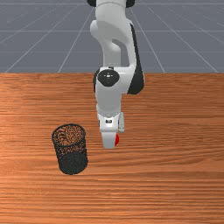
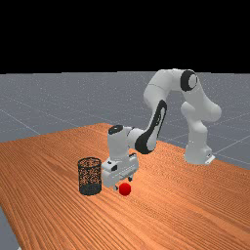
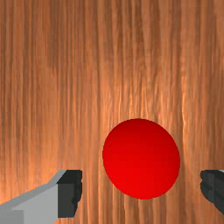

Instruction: Put the ball into the container

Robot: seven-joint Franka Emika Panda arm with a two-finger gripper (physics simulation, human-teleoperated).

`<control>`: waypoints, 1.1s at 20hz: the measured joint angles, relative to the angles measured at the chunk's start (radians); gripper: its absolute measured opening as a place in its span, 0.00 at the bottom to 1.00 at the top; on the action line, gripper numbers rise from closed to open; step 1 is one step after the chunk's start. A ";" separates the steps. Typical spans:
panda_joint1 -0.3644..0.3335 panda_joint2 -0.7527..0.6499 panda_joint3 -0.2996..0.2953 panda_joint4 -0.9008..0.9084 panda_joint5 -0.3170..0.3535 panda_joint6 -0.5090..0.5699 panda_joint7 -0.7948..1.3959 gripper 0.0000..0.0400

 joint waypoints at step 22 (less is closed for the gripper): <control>0.010 -0.040 0.004 -0.156 0.003 0.343 0.013 0.70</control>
